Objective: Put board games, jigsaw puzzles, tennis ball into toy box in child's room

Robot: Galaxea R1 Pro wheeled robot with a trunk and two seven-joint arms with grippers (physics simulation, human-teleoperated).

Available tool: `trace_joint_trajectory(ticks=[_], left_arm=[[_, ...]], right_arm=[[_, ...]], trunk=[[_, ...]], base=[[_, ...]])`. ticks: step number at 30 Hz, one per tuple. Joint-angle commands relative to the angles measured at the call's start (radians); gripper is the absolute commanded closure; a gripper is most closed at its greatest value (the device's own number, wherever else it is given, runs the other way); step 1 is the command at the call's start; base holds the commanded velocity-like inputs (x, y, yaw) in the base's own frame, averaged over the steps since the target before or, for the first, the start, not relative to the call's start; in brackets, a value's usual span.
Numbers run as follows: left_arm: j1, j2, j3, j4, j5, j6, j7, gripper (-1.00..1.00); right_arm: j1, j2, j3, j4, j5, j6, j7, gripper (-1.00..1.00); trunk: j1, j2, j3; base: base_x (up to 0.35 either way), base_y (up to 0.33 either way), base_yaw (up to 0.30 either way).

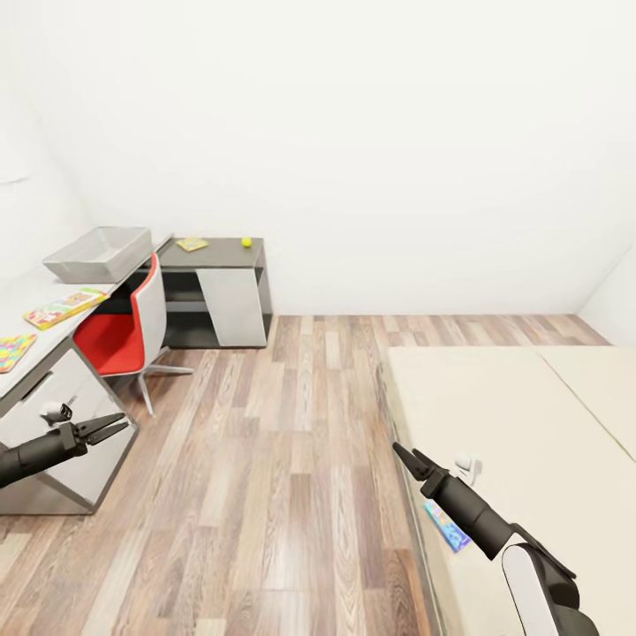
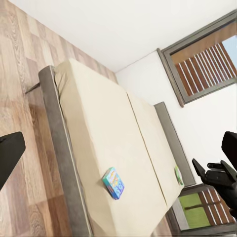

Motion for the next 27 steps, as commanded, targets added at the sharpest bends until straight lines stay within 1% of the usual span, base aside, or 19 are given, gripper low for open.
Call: trace_joint_trajectory(ticks=[1, 18, 27], left_arm=[[0.000, 0.001, -0.008, 0.001, 0.009, 0.011, -0.003, -1.00], [0.000, 0.001, -0.009, 0.001, 0.009, 0.011, -0.003, -1.00], [0.000, 0.001, -0.009, 0.001, 0.009, 0.011, -0.003, -1.00]], right_arm=[[-0.001, 0.001, -0.002, 0.000, -0.006, 0.009, 0.002, -1.00], [-0.002, 0.001, -0.002, 0.000, -0.006, 0.008, 0.002, -1.00], [-0.001, 0.001, -0.002, 0.000, -0.006, 0.008, 0.002, -1.00]], trunk=[[0.001, -0.002, -0.001], [0.001, -0.002, 0.013], [0.001, -0.002, 0.021]], base=[[0.080, 0.280, -0.231], [0.080, 0.280, -0.252], [0.016, 0.281, -0.255]])
